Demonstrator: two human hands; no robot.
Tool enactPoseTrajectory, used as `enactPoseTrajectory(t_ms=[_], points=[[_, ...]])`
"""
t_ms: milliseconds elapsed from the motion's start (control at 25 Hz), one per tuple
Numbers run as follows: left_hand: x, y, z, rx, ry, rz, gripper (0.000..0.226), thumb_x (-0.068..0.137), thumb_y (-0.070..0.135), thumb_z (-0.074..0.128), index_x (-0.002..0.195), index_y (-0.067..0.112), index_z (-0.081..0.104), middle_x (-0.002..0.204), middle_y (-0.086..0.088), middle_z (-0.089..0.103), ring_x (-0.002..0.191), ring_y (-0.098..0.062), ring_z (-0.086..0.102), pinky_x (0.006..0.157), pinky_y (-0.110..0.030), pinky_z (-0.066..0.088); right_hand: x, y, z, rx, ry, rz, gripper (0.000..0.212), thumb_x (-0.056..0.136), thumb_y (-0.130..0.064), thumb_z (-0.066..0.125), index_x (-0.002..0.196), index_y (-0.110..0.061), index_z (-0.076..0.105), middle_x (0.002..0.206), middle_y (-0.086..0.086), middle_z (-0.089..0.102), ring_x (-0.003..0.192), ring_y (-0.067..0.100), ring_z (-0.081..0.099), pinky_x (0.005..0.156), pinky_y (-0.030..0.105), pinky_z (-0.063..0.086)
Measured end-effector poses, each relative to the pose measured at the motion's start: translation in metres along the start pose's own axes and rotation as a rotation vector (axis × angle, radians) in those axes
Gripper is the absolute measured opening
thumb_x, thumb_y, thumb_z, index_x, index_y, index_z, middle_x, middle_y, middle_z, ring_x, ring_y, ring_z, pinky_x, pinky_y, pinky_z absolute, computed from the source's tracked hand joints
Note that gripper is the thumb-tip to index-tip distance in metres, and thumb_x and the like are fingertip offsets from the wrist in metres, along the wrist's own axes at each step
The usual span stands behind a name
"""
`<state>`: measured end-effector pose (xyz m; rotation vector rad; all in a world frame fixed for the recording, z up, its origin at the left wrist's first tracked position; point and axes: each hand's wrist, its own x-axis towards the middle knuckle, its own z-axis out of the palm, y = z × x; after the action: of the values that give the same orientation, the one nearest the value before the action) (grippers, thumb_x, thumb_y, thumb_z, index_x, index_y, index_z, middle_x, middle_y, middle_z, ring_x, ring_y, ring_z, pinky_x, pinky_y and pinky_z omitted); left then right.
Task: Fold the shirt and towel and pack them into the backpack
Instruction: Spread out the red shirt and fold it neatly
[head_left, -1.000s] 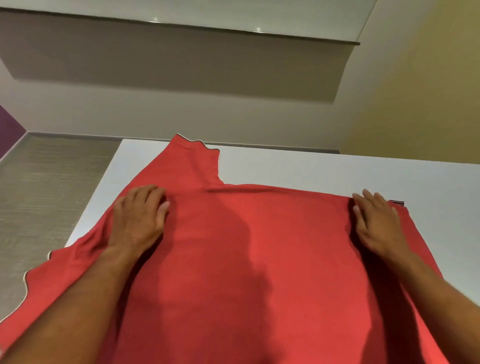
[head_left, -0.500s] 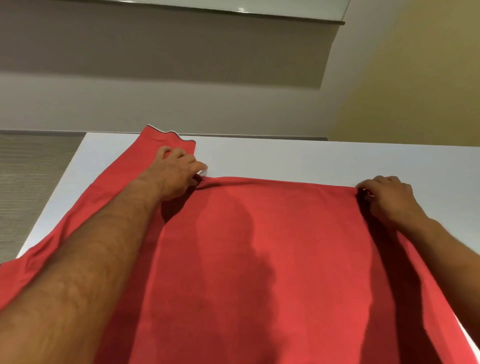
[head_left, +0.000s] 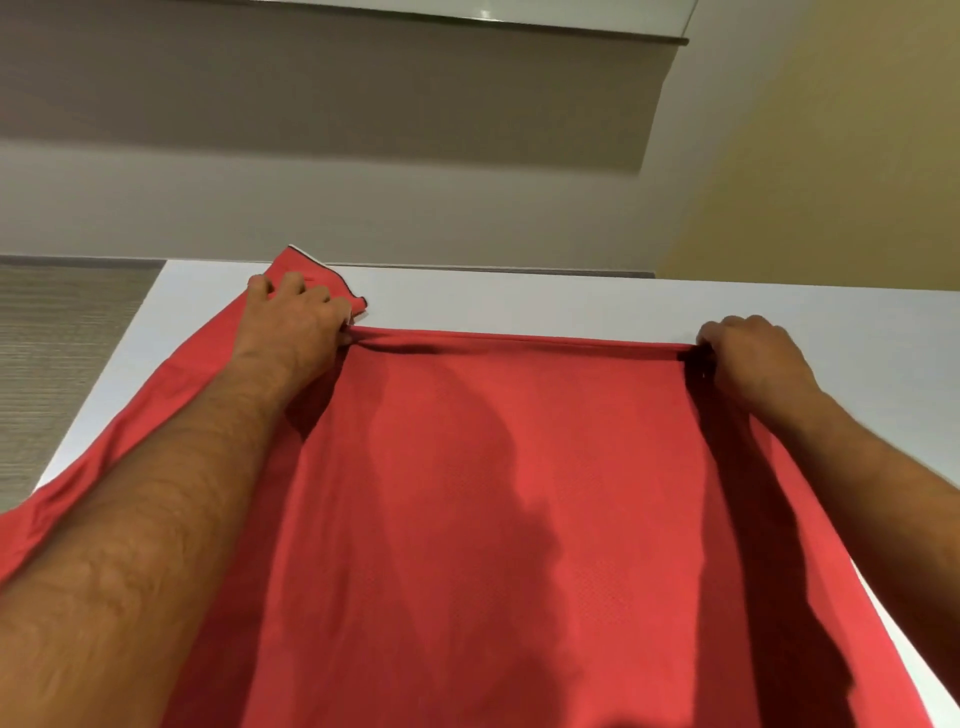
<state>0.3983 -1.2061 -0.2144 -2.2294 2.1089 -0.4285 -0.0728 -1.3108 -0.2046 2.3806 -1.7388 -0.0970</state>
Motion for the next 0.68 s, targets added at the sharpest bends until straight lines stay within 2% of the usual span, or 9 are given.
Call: enactPoseTrajectory(t_ms=[160,280,320,440,600,680], points=[[-0.008,-0.012,-0.014,-0.049,0.02,0.014,0.013,0.093,0.028,0.058,0.1,0.02,0.066,0.102,-0.005,0.069,0.105,-0.032,0.05,0.096,-0.048,0.029,-0.006,-0.003,-0.009,0.096,0.004,0.0,0.012,0.078,-0.004,0.061,0.089,-0.009,0.063,0.085,0.013,0.056,0.079,0.038,0.056,0.061,0.036,0.043],[-0.025,-0.025,-0.03,-0.163,0.083,0.164,0.007,0.08,0.019,0.071,0.081,0.018,0.064,0.085,-0.006,0.069,0.098,-0.033,0.059,0.093,-0.051,0.034,-0.025,0.001,-0.018,0.131,0.063,-0.043,0.011,0.078,-0.005,0.062,0.088,-0.009,0.064,0.086,0.013,0.058,0.081,0.038,0.056,0.061,0.038,0.045],[-0.032,-0.029,-0.036,-0.181,0.091,0.223,0.008,0.077,0.022,0.069,0.075,0.018,0.062,0.081,-0.006,0.068,0.095,-0.033,0.061,0.092,-0.05,0.036,-0.032,0.004,-0.021,0.138,0.071,-0.054,0.012,0.077,-0.004,0.063,0.088,-0.008,0.065,0.086,0.013,0.059,0.081,0.038,0.056,0.062,0.038,0.046],[-0.054,-0.038,-0.051,-0.147,0.05,0.345,0.023,0.076,0.037,0.046,0.071,0.02,0.06,0.075,-0.003,0.064,0.085,-0.03,0.061,0.083,-0.043,0.04,-0.058,0.01,-0.031,0.114,0.07,-0.064,0.017,0.072,-0.003,0.069,0.086,-0.011,0.065,0.084,0.011,0.061,0.079,0.036,0.057,0.061,0.039,0.048],[-0.094,-0.036,-0.065,-0.143,0.067,0.422,0.016,0.075,0.031,0.053,0.068,0.02,0.062,0.068,-0.001,0.063,0.075,-0.029,0.059,0.073,-0.041,0.044,-0.096,0.011,-0.044,0.039,0.073,-0.129,0.022,0.061,0.002,0.074,0.077,-0.01,0.064,0.073,0.01,0.06,0.066,0.037,0.057,0.054,0.038,0.046],[-0.116,-0.029,-0.071,-0.14,0.111,0.483,0.018,0.074,0.028,0.05,0.063,0.018,0.06,0.062,-0.001,0.062,0.067,-0.029,0.058,0.066,-0.04,0.044,-0.114,0.012,-0.051,0.004,0.082,-0.169,0.023,0.058,0.001,0.076,0.073,-0.011,0.064,0.068,0.008,0.059,0.059,0.036,0.056,0.05,0.036,0.042]])
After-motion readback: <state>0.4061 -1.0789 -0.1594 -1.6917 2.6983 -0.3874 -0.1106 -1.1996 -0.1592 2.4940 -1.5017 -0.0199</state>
